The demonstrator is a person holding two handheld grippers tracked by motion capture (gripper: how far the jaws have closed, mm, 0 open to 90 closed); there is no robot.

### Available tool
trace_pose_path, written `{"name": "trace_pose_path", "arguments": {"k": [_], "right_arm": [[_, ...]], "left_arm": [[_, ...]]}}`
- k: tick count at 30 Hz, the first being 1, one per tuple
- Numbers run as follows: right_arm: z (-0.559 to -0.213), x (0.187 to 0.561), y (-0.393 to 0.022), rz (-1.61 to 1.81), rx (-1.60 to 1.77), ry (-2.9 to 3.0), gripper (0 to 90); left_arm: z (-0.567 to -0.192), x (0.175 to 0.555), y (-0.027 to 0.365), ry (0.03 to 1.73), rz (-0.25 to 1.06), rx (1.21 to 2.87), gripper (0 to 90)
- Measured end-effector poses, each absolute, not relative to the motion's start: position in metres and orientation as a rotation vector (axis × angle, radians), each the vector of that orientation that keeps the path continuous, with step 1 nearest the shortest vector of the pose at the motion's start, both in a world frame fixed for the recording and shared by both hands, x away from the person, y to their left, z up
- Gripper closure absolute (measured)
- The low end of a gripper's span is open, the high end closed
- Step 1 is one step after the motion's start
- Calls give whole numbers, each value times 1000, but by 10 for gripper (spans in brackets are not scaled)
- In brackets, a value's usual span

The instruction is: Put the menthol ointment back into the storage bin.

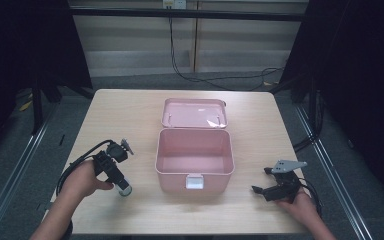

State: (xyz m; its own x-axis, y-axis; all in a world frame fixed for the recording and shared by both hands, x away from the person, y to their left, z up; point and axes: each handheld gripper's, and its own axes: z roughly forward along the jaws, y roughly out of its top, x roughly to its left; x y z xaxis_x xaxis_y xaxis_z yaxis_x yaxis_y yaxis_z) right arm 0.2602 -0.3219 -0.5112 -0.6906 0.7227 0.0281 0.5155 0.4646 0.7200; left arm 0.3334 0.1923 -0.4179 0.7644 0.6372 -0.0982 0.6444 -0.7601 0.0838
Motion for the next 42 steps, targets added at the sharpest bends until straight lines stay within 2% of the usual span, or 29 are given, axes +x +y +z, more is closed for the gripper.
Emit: {"name": "trace_pose_path", "arguments": {"k": [7,11,19,31,42], "right_arm": [[-511,260,-322,1053,1059,2435,116],[-511,260,-322,1053,1059,2435,116],[-511,260,-322,1053,1059,2435,116],[-511,260,-322,1053,1059,2435,116],[-511,260,-322,1055,1057,2433,116]], "left_arm": [[-432,333,189,1057,-119,2835,407],[-432,333,188,1043,-127,2833,488],[-427,333,185,1062,-149,2851,505],[-378,333,179,1015,-160,2888,507],[-332,339,158,973,-166,2894,507]]}}
